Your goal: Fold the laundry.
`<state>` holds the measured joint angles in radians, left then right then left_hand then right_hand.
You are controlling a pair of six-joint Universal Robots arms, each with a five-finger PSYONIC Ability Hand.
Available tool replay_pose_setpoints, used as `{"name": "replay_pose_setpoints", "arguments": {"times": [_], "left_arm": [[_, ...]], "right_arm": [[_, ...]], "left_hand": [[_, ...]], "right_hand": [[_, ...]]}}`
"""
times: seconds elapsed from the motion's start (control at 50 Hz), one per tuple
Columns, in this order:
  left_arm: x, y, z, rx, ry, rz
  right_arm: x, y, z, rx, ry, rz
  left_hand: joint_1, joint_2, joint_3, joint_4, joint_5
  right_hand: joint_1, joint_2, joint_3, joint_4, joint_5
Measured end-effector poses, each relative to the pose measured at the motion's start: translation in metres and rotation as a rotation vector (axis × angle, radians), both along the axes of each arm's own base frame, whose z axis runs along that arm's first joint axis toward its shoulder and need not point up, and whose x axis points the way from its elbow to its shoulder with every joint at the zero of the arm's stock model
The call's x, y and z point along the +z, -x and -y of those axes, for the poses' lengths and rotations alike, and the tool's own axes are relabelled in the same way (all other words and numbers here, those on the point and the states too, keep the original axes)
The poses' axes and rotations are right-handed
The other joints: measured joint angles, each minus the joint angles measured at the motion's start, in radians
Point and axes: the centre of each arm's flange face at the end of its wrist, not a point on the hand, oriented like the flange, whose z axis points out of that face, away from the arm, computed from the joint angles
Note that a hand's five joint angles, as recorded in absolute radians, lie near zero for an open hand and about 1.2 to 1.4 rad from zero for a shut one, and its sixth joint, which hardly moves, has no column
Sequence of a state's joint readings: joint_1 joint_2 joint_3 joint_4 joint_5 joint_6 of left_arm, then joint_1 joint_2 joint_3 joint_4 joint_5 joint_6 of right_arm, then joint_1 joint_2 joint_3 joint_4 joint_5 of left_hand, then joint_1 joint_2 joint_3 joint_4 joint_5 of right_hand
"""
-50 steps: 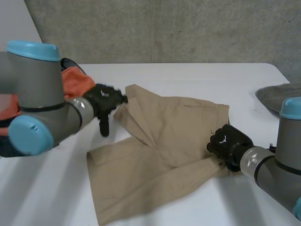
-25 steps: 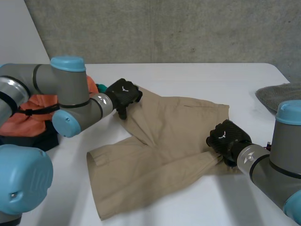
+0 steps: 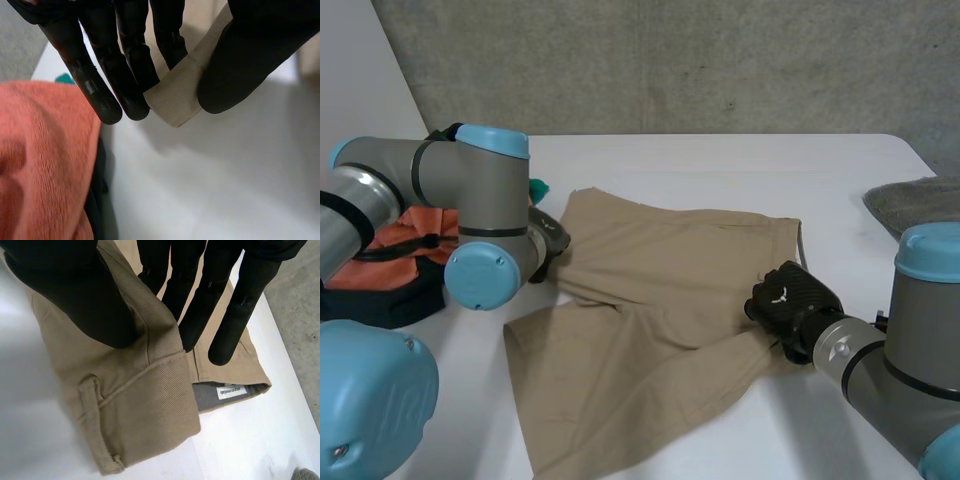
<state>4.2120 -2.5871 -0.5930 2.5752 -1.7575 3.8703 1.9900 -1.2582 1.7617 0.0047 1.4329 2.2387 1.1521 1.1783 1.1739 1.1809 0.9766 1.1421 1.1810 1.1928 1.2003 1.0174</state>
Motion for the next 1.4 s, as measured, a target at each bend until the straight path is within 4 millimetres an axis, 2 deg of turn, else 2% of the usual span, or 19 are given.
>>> {"name": "replay_pose_setpoints", "arguments": {"times": [0.02,0.14,0.22,0.34,0.42,0.5,0.64,0.68,0.76,0.86,1.04,1.1,1.14,1.16,1.2,1.3,1.32,1.34,1.4], "left_arm": [[0.000,0.000,-0.001,0.002,-0.002,0.001],[0.012,-0.001,-0.009,0.031,-0.016,-0.031],[0.033,-0.005,-0.009,0.068,0.008,-0.091],[0.068,-0.017,-0.016,0.130,0.020,-0.220],[0.091,-0.027,-0.036,0.156,-0.030,-0.357],[0.097,-0.032,-0.063,0.156,-0.122,-0.461],[0.078,-0.038,-0.111,0.169,-0.308,-0.547],[0.074,-0.039,-0.115,0.173,-0.326,-0.549],[0.050,-0.040,-0.139,0.198,-0.415,-0.545],[0.031,-0.039,-0.156,0.217,-0.455,-0.508],[0.017,-0.034,-0.169,0.225,-0.518,-0.460],[0.014,-0.031,-0.171,0.221,-0.533,-0.449],[0.011,-0.028,-0.171,0.221,-0.536,-0.436],[0.011,-0.028,-0.171,0.221,-0.536,-0.431],[0.011,-0.027,-0.172,0.218,-0.528,-0.414],[0.022,-0.028,-0.181,0.142,-0.503,-0.334],[0.022,-0.028,-0.181,0.142,-0.503,-0.334],[0.026,-0.029,-0.187,0.093,-0.498,-0.287],[0.031,-0.031,-0.194,0.020,-0.496,-0.210]], "right_arm": [[0.000,0.000,0.000,0.001,0.000,0.001],[0.003,-0.006,-0.007,0.006,-0.001,0.031],[0.004,-0.010,-0.007,0.000,-0.001,0.068],[0.008,-0.017,-0.003,-0.012,0.003,0.131],[0.012,-0.024,0.006,-0.033,0.001,0.196],[0.016,-0.030,0.017,-0.063,-0.013,0.259],[0.016,-0.035,0.035,-0.147,-0.045,0.342],[0.016,-0.035,0.037,-0.164,-0.049,0.351],[0.013,-0.032,0.043,-0.222,-0.058,0.368],[0.012,-0.030,0.045,-0.250,-0.054,0.369],[0.013,-0.027,0.044,-0.268,-0.046,0.363],[0.014,-0.026,0.044,-0.273,-0.044,0.363],[0.017,-0.023,0.044,-0.276,-0.042,0.363],[0.018,-0.022,0.043,-0.276,-0.043,0.360],[0.021,-0.018,0.038,-0.264,-0.050,0.328],[0.020,0.004,0.006,-0.144,-0.118,0.092],[0.020,0.004,0.006,-0.144,-0.118,0.092],[0.018,0.017,-0.012,-0.063,-0.159,-0.036],[0.015,0.033,-0.034,0.061,-0.198,-0.183]], "left_hand": [[0.000,0.000,0.000,0.000,0.000],[-0.862,-0.832,-0.813,-0.832,-0.798],[-0.905,-0.932,-0.925,-0.944,-0.917],[-0.905,-0.935,-0.925,-0.947,-0.918],[-0.905,-0.934,-0.925,-0.945,-0.914],[-0.905,-0.934,-0.925,-0.944,-0.914],[-0.905,-0.935,-0.925,-0.944,-0.914],[-0.905,-0.935,-0.925,-0.944,-0.914],[-0.905,-0.935,-0.925,-0.947,-0.918],[-0.905,-0.935,-0.925,-0.947,-0.918],[-0.886,-0.914,-0.916,-0.915,-0.883],[-0.531,-0.594,-0.600,-0.589,-0.562],[-0.250,-0.240,-0.272,-0.258,-0.238],[-0.199,-0.166,-0.177,-0.182,-0.163],[-0.101,-0.011,-0.018,-0.014,0.009],[-0.004,0.015,0.010,0.015,0.038],[-0.004,0.015,0.010,0.015,0.038],[-0.004,0.015,0.011,0.015,0.038],[-0.004,0.015,0.011,0.015,0.038]], "right_hand": [[0.000,0.000,0.000,0.000,0.000],[0.000,0.000,0.000,0.000,0.000],[0.000,0.000,0.000,0.000,0.000],[0.000,0.000,0.000,0.000,0.000],[0.000,0.000,0.000,0.000,0.000],[0.000,0.000,0.000,0.000,0.000],[0.000,0.000,0.000,0.000,0.000],[0.000,0.000,0.000,0.000,0.000],[0.000,0.000,0.000,0.000,0.001],[0.000,0.000,0.000,0.000,0.001],[0.000,0.000,0.000,0.000,0.001],[0.000,0.000,0.000,0.000,0.001],[0.000,0.000,0.000,0.000,0.001],[0.000,0.000,0.000,0.000,0.001],[0.000,0.000,0.000,0.000,0.001],[0.000,0.000,0.000,0.000,0.003],[0.000,0.000,0.000,0.000,0.003],[0.000,0.000,0.000,0.000,0.003],[0.000,0.000,0.000,0.000,0.003]]}}
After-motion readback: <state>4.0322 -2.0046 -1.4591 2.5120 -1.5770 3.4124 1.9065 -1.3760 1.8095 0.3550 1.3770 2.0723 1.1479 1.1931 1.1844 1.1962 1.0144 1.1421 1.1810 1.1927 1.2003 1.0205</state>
